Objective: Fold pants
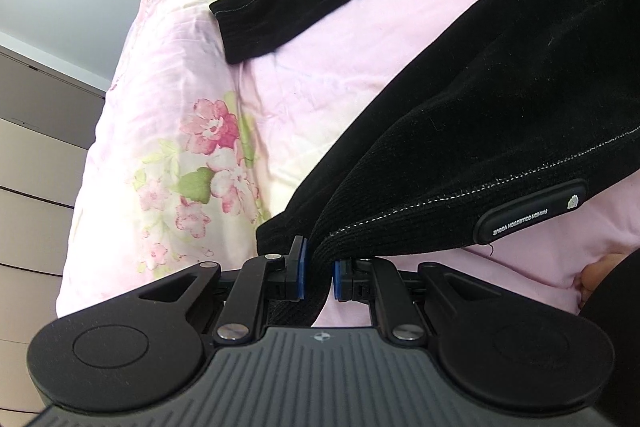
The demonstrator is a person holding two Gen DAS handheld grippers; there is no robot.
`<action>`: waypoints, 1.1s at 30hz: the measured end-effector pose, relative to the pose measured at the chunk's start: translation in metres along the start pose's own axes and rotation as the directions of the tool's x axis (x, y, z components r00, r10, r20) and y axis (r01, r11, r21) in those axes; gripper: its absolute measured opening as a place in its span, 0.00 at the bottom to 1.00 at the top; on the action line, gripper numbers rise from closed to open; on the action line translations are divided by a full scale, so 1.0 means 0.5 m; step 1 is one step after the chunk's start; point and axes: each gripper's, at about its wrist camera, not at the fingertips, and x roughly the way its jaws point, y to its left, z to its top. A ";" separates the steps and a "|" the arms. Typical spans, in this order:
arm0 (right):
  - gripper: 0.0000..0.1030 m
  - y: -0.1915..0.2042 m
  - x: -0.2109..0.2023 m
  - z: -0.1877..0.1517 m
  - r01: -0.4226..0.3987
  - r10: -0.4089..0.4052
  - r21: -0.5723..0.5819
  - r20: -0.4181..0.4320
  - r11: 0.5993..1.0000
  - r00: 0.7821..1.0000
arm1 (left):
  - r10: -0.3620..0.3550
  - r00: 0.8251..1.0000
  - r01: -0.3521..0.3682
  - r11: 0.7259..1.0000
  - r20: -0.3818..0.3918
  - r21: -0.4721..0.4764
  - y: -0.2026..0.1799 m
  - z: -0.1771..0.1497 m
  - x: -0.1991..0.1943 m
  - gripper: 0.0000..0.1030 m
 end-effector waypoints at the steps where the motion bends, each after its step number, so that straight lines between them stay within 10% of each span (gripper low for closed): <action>1: 0.13 -0.003 -0.010 -0.001 0.020 -0.020 0.013 0.014 1.000 1.000 | 0.003 1.000 -0.003 1.000 0.002 -0.004 0.001 0.001 -0.002 0.13; 18: 0.04 -0.173 -0.133 0.123 0.381 -0.438 0.300 0.150 0.875 0.887 | 0.079 0.992 -0.056 0.973 0.098 -0.223 0.125 0.105 -0.051 0.09; 25: 0.03 -0.276 -0.091 0.209 0.408 -0.474 0.370 0.104 0.834 0.875 | 0.116 0.986 -0.080 0.958 0.116 -0.277 0.175 0.200 -0.013 0.09; 33: 0.03 -0.335 0.073 0.314 0.379 -0.414 0.340 0.035 0.861 0.910 | 0.113 0.994 -0.109 0.971 0.007 -0.213 0.149 0.306 0.166 0.08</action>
